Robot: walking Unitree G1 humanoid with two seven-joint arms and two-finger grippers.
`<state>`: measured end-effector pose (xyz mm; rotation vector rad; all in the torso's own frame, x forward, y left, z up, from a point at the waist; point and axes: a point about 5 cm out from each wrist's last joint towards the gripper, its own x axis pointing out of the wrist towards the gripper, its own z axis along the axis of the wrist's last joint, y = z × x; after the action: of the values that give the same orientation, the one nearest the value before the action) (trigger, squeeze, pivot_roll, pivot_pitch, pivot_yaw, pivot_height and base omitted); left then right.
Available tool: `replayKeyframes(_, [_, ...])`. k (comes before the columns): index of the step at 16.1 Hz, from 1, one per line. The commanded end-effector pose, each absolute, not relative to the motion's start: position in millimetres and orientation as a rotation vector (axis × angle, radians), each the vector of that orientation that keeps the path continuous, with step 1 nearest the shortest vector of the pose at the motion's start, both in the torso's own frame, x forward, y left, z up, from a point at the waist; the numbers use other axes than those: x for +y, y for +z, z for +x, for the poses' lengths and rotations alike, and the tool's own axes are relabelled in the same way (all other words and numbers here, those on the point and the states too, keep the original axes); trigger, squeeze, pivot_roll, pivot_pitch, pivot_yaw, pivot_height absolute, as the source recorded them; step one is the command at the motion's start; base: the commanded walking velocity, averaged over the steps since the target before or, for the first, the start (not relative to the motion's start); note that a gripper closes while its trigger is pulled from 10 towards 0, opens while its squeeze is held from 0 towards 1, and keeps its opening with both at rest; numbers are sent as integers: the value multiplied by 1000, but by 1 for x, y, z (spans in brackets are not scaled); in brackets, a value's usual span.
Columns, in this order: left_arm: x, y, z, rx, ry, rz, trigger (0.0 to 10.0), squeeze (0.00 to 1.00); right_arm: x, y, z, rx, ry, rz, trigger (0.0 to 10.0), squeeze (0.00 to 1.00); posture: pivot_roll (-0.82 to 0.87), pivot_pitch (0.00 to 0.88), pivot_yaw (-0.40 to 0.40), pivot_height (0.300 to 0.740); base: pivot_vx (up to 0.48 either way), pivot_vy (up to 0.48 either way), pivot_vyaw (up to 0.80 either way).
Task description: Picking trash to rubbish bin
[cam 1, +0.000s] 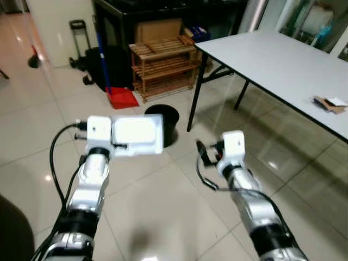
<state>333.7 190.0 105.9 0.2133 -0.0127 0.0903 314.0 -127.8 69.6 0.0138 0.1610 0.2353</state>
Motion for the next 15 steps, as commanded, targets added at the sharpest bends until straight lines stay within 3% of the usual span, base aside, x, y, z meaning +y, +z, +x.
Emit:
replayKeyframes(1, [178, 105, 334, -24, 35, 222, 10000, 0, -141, 66, 313, 173, 206, 8, 10000, 0, -16, 60, -58, 740, 458, 0, 0])
replayKeyframes(6, [195, 61, 316, 146, 22, 271, 10000, 0, -152, 29, 300, 327, 173, 24, 10000, 0, -14, 59, -64, 740, 460, 0, 0])
replayKeyframes(15, [201, -4, 279, 435, -20, 315, 10000, 0, -154, -50, 239, 714, 180, -7, 10000, 0, -8, 53, -64, 740, 461, 0, 0])
